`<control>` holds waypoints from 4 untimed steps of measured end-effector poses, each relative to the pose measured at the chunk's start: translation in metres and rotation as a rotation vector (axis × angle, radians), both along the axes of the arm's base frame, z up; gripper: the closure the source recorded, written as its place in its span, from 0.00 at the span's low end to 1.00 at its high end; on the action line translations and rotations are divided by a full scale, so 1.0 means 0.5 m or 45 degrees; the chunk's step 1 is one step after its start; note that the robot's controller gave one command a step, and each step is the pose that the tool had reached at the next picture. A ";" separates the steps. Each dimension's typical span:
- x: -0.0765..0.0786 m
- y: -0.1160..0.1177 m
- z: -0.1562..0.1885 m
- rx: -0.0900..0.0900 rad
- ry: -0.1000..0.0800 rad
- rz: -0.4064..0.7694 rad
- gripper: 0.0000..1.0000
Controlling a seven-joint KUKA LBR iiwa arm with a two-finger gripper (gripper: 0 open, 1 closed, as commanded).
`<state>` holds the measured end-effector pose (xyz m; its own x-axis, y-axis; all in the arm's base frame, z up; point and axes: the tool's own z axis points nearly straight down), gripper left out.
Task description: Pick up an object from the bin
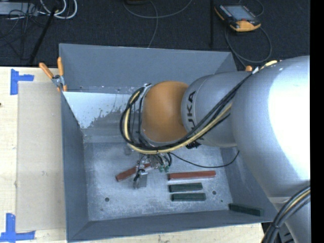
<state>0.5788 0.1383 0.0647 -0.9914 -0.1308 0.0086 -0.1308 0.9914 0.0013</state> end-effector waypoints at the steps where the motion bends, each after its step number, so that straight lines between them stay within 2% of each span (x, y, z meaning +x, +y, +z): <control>1: 0.003 0.006 0.072 0.002 -0.015 0.188 0.00; 2: 0.001 -0.036 0.085 0.000 -0.011 0.175 0.00; 3: 0.034 -0.002 0.007 0.003 -0.010 0.403 0.00; 4: 0.034 -0.003 0.006 0.003 -0.010 0.398 0.00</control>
Offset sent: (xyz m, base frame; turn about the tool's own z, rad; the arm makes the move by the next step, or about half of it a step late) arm 0.0006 0.0020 0.0353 -0.1475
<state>0.5959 0.1370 0.0678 -0.9032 -0.4293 0.0002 -0.4293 0.9032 0.0008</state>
